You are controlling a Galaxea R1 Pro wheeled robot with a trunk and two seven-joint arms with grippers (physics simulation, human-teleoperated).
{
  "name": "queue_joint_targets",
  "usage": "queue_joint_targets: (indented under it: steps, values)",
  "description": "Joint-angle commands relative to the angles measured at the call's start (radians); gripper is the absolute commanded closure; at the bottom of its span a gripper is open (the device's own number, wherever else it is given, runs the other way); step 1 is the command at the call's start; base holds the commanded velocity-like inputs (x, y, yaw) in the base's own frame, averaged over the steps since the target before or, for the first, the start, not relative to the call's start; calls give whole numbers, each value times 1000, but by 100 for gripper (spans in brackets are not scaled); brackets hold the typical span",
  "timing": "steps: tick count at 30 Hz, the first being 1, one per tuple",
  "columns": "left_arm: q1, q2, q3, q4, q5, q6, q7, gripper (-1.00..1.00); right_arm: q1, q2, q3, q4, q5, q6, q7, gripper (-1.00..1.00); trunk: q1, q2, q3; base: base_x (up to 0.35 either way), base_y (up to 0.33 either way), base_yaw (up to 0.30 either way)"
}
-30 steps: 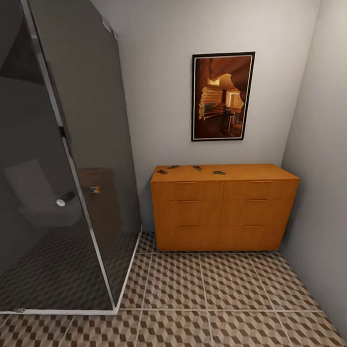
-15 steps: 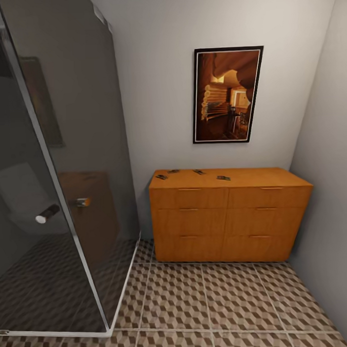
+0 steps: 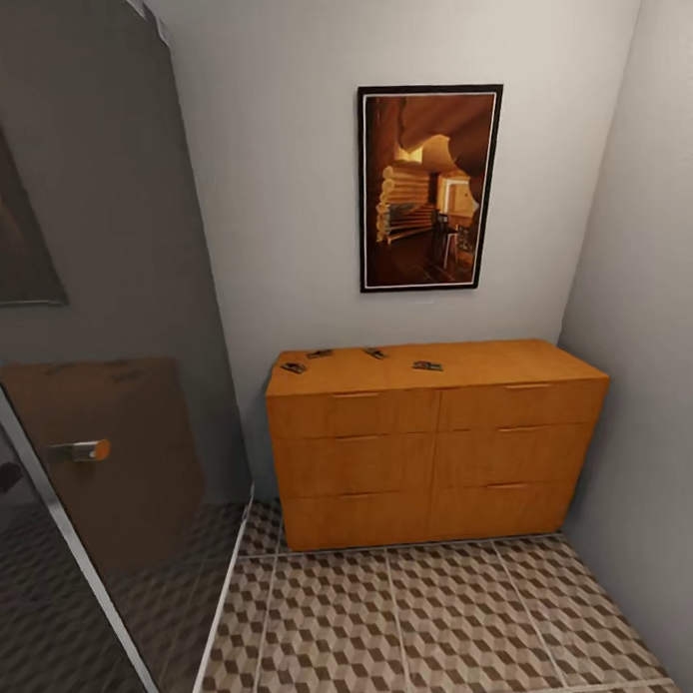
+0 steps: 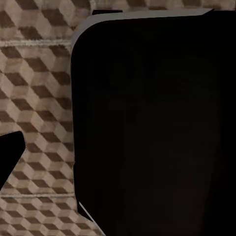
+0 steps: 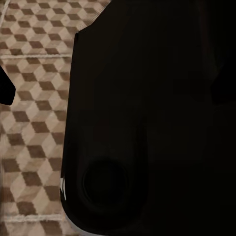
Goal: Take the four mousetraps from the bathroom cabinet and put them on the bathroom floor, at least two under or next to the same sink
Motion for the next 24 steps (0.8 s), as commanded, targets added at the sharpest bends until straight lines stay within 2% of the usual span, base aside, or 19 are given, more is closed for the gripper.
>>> queue_joint_targets:
  steps: [1, 8, 24]
  values:
    - [0, 0, 1, 0, 1, -2, 0, -100, 0, 0, 1, 0, 0, -3, 0, -100, 1, 0, -1, 322, 0, -222]
    - [0, 0, 1, 0, 1, -2, 0, -100, 0, 0, 1, 0, 0, -3, 0, -100, 1, 0, -1, 322, 0, -116]
    - [0, 0, 2, 0, 1, -2, 0, -100, 0, 0, 1, 0, 0, -3, 0, -100, 1, 0, -1, 322, 0, -15]
